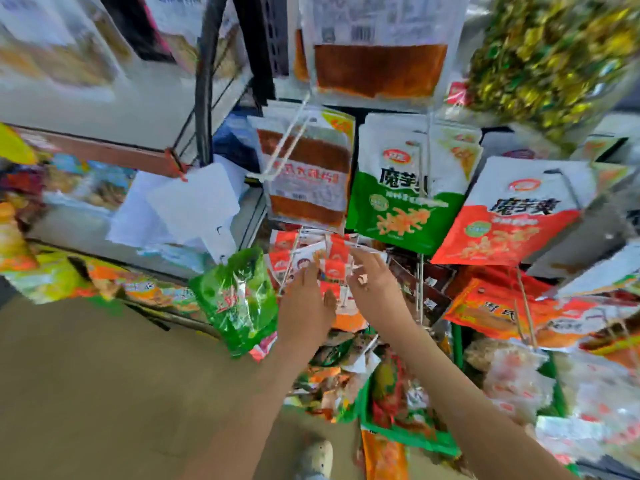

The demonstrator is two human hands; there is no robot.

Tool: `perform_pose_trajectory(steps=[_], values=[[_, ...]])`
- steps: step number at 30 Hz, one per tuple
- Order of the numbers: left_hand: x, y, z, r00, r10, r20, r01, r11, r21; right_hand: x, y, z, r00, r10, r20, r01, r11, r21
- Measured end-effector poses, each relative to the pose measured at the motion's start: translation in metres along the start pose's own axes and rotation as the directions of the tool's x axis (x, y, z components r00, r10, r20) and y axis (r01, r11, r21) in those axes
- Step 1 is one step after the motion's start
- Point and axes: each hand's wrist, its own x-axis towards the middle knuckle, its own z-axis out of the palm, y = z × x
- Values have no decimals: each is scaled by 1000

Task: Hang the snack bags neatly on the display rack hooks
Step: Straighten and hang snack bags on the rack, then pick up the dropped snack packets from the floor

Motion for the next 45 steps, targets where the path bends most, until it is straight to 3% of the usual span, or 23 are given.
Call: perform_pose_trajectory(steps=[3, 8, 10, 13, 17, 22, 25, 27, 29, 35, 39, 45], values=[[40, -9, -40, 996, 56, -70, -57, 998, -10, 53, -34, 6, 993, -11, -120, 16, 999, 42], [84, 4, -94, 990, 82, -115, -84, 996, -11, 117, -83, -15, 906, -36, -422, 51, 998, 25], [86, 15, -111, 978, 69, -199, -82, 995, -61, 129, -96, -27, 919, -80, -387, 81, 997, -14], [89, 20, -127, 925, 203, -322, -252, 961, -116, 142, -107, -38, 952, -113, -285, 76, 988, -138], [96, 13, -147, 949, 218, -229, -251, 959, -131, 154, -117, -43, 974, -47, -223, 4, 983, -186], [98, 10, -166, 845, 438, -305, -432, 897, 91, 136, -138, -48, 976, -134, -173, 74, 946, -314], [96, 11, -181, 869, 463, -174, -410, 871, 269, 110, -153, -49, 978, -167, -125, 105, 911, -400], [89, 13, -189, 921, 388, -40, -365, 893, 265, 92, -158, -50, 985, -153, -78, 105, 896, -431], [77, 12, -195, 943, 333, -22, -322, 924, 209, 77, -160, -51, 985, -167, -36, 134, 884, -448], [39, 12, -212, 929, 363, -68, -348, 922, 171, 35, -175, -64, 976, -200, -82, 173, 951, -255], [16, 25, -217, 953, 267, -142, -273, 962, -22, 16, -187, -78, 955, -251, -155, 206, 943, -262], [4, 76, -260, 842, 384, -377, -380, 921, 90, 11, -223, -130, 867, -373, -331, 317, 924, -213]])
